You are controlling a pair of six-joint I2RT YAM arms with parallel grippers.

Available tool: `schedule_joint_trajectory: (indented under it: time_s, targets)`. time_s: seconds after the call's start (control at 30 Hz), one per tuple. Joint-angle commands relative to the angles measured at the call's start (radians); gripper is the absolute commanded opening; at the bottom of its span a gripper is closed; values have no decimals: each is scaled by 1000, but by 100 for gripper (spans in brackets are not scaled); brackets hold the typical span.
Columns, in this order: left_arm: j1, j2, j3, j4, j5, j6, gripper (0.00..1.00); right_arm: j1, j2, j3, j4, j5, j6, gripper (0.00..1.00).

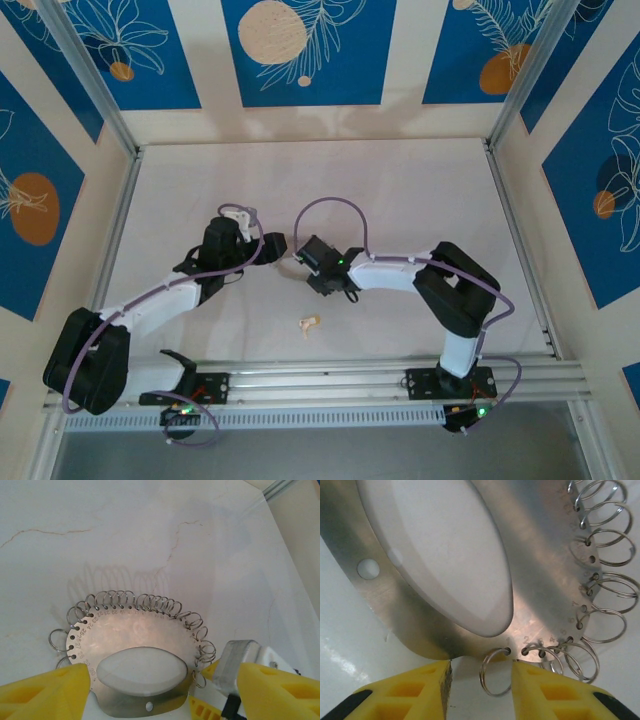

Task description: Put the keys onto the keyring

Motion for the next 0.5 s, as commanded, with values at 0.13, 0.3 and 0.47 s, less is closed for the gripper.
schedule_joint_trajectory:
  time_s: [0.13,0.3,0.47]
  targets:
    - [15,-19,-14,16,20,-9,77,12,38,28,2,99,-25,36]
    - [17,-18,-13,18,21,-8,78,6,40,26,6,115,-20,36]
    - [18,-18,-16,20,21,-8,78,-4,35,23,6,117,-13,34]
